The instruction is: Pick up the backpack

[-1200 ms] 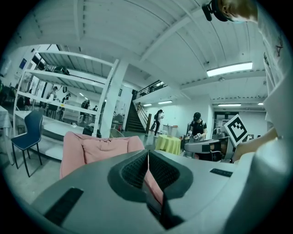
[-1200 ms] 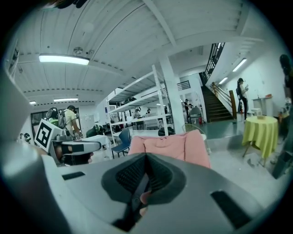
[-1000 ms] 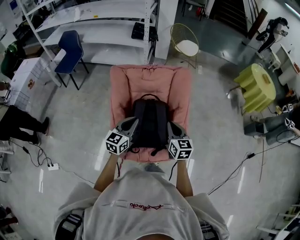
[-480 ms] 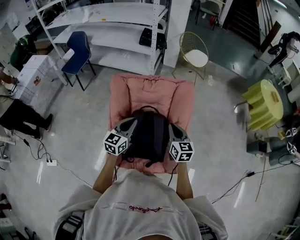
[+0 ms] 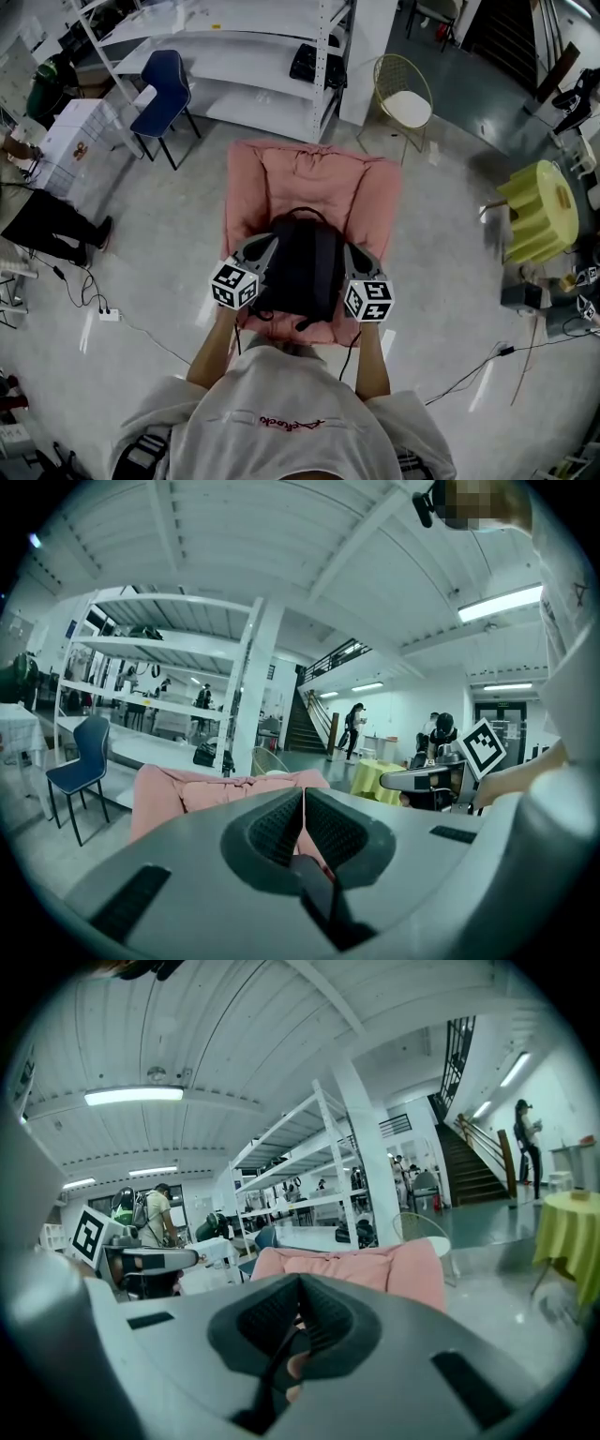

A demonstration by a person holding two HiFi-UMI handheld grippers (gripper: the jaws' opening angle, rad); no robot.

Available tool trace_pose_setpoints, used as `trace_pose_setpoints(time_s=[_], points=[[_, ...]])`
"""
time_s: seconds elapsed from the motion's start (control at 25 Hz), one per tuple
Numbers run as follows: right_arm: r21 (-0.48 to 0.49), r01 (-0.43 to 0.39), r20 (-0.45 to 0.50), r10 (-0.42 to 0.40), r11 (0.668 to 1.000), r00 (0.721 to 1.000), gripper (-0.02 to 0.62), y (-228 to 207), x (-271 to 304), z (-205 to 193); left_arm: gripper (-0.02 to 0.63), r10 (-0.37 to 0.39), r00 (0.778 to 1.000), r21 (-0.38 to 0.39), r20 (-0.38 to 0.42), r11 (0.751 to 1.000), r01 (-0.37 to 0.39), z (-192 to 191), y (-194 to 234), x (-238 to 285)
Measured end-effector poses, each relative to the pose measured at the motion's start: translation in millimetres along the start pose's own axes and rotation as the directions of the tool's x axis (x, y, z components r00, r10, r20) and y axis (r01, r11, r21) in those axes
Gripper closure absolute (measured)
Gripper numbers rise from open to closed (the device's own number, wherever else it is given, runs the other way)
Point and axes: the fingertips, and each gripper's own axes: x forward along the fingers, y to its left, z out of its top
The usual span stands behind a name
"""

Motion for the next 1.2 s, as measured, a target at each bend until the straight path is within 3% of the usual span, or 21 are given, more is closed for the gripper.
trace_pose_setpoints(time_s=[0.56, 1.2], points=[[0.008, 0.078, -0.042, -0.078, 0.997, 0.996, 0.577, 1, 25, -9, 0.589, -0.064, 0.997, -0.032, -0.044, 0.998, 0.062, -16, 36, 16], [0.048, 0.085, -0.151, -0.077, 0.995, 0.986, 0.577, -16, 39, -76, 0.589, -0.047, 0.99, -0.07, -0.13, 0.997, 0.038, -76, 54, 28]])
